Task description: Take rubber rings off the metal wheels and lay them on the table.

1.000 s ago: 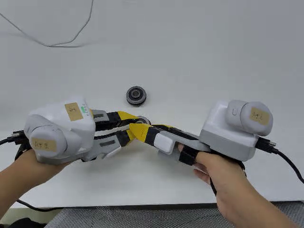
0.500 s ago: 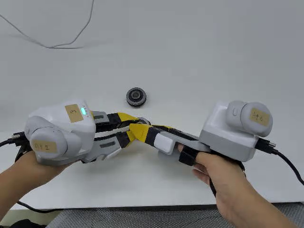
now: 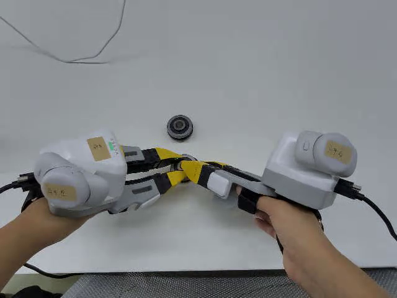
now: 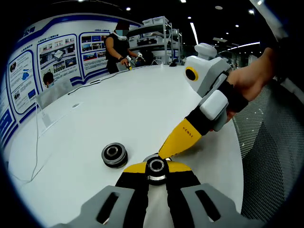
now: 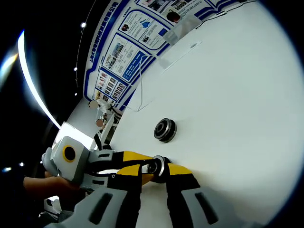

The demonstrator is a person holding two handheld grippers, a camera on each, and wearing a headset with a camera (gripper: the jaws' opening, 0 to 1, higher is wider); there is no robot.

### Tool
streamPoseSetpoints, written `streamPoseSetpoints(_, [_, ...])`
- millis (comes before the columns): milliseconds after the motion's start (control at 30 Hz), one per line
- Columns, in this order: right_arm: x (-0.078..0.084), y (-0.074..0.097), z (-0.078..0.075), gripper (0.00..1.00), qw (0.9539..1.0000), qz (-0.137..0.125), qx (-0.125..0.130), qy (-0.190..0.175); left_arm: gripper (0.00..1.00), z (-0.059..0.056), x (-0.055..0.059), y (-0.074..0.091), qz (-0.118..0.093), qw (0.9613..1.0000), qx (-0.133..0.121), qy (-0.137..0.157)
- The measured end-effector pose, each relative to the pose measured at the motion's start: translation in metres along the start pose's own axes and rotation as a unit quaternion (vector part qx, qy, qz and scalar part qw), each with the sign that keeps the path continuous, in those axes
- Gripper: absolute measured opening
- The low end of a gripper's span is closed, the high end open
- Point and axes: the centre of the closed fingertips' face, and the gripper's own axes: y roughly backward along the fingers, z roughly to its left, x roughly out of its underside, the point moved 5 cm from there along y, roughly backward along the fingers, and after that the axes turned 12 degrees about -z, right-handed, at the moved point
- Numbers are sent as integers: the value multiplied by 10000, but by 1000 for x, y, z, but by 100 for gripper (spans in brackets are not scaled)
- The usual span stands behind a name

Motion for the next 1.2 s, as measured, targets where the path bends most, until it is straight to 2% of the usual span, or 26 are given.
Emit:
streamPoseSetpoints(167, [0,-1,-4,16,10000,46,67,5,13,0,0,0,-2,10000,-2,4])
streamPoseSetpoints(400, [-3,-3,-15,4,9995,192,203,-134,13,1,0,-1,22,10000,0,6])
streamPoseSetpoints(733, [-5,-4,-14,2,9983,369,259,-376,13,1,0,-1,24,10000,0,9])
streamPoseSetpoints(867, [-5,-3,-14,2,9968,438,402,-542,13,1,0,-1,50,10000,-18,41])
streamPoseSetpoints(967, [-6,-3,-12,1,9966,445,421,-551,13,3,0,-1,133,9999,10,1])
streamPoseSetpoints(1200, [-6,-2,-8,1,9968,490,449,-446,12,5,4,-1,91,9999,-5,49])
